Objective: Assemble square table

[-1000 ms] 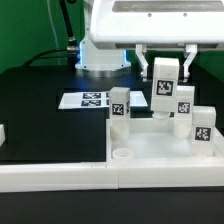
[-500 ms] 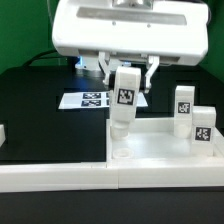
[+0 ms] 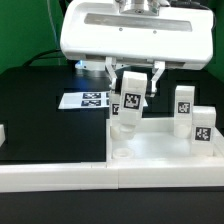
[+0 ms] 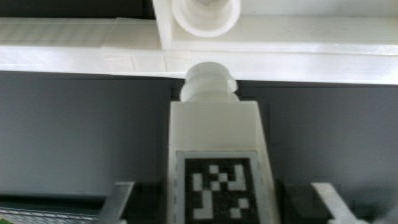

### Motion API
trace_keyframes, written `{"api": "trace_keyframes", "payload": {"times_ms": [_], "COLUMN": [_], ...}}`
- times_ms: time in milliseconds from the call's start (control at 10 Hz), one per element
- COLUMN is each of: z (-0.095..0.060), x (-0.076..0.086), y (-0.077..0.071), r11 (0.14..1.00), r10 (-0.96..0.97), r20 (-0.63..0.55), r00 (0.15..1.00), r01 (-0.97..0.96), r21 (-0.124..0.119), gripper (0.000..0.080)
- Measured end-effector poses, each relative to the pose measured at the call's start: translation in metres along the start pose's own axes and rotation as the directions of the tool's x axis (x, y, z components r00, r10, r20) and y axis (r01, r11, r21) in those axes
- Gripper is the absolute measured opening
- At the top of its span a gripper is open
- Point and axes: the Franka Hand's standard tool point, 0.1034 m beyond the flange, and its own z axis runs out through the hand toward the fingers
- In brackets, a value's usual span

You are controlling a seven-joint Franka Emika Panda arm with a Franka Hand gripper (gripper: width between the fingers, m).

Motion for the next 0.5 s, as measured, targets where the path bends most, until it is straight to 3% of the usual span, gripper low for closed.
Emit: {"api": "trace_keyframes", "payload": {"times_ms": [100,200,400,500], "z": [-0.018,-0.033,-0.037,-0.029], "x": [0.016,0.016,0.005,-0.006], "y": [0.028,0.052,0.089,0.089], "r11": [0.999,1.0,0.998,0.999], "r10": [-0.041,-0.022,-0.058,-0.046], "r20": [-0.027,-0.034,-0.027,-0.033], "r00": [0.999,0.999,0.998,0.998], "r01": [0.041,0.022,0.058,0.047], "r21": [0.001,0.015,0.025,0.028], "gripper": [0.0287,0.0287,0.0287,0.0287]}}
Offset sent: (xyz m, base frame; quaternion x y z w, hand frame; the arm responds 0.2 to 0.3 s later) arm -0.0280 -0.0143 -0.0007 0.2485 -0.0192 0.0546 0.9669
